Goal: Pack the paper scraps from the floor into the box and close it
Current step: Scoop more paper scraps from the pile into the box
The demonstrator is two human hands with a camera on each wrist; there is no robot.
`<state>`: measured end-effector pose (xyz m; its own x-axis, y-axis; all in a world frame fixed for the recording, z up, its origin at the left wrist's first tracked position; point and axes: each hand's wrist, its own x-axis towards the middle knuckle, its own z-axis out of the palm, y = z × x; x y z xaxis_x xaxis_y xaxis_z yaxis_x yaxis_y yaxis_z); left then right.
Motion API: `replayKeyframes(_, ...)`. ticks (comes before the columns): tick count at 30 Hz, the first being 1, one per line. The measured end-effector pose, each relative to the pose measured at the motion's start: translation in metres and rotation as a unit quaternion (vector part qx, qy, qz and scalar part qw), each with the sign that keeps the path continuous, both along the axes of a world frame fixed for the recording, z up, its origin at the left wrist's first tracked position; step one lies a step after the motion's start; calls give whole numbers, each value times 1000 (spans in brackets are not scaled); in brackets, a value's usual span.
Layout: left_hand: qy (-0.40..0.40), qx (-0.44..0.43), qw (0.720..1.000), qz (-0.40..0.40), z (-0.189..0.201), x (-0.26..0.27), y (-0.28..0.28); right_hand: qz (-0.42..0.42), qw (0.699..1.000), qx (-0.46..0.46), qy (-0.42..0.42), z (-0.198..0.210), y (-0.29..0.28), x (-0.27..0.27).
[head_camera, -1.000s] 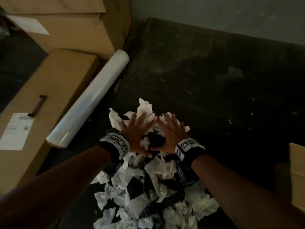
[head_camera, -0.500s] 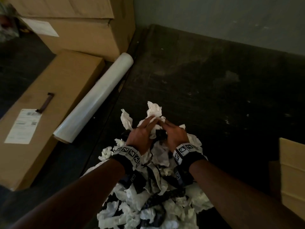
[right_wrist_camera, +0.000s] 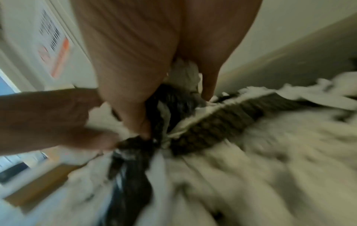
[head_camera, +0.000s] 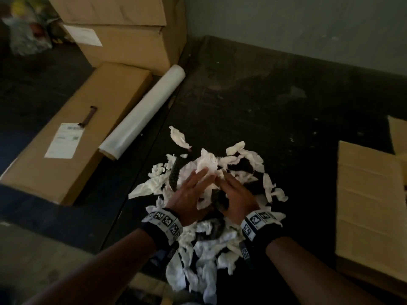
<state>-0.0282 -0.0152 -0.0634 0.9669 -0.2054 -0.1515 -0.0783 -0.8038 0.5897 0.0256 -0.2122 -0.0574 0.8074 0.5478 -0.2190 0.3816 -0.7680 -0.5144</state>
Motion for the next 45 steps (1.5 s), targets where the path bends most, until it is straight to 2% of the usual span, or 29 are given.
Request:
replayKeyframes(2, 97, 95, 990, -28, -6, -15, 0, 25, 997, -55, 37, -15, -7, -11)
replayKeyframes(5, 80, 176, 981, -34, 8, -28, 5, 38, 995, -85, 45, -15, -19, -15)
replayKeyframes(9, 69, 184, 980, -18, 34, -44, 19, 76, 993, -91, 5, 12, -34, -24)
replayKeyframes(12, 90, 192, 977, -16, 37, -39, 27, 99, 990, -102, -11, 24, -29, -30)
replayKeyframes(16, 145, 185, 972, -21, 22, -12, 23, 108, 984, -140, 5, 18, -6, -25)
replayKeyframes(20, 226, 228, 943, -81, -6, -13, 13, 134, 970, -189, 69, -5, 4, -23)
replayKeyframes(22, 209, 230, 949, -58, -12, -25, 9, 129, 974, -178, 59, -9, 0, -27)
replayKeyframes(25, 139, 202, 969, -19, -6, -47, 10, 120, 981, -151, -3, 1, -12, -33)
replayKeyframes(28, 108, 210, 971, -22, 0, -56, 14, 134, 976, -168, -16, 12, -23, -32)
replayKeyframes(35, 172, 207, 963, -12, -15, 1, 2, 130, 966, -222, 38, -8, 3, -11)
replayKeyframes(39, 219, 200, 955, -9, -41, 6, 1, 70, 967, -225, 93, -40, 4, -6)
replayKeyframes(45, 171, 173, 970, 17, -52, -7, -2, 47, 978, -190, 73, -59, -10, -6)
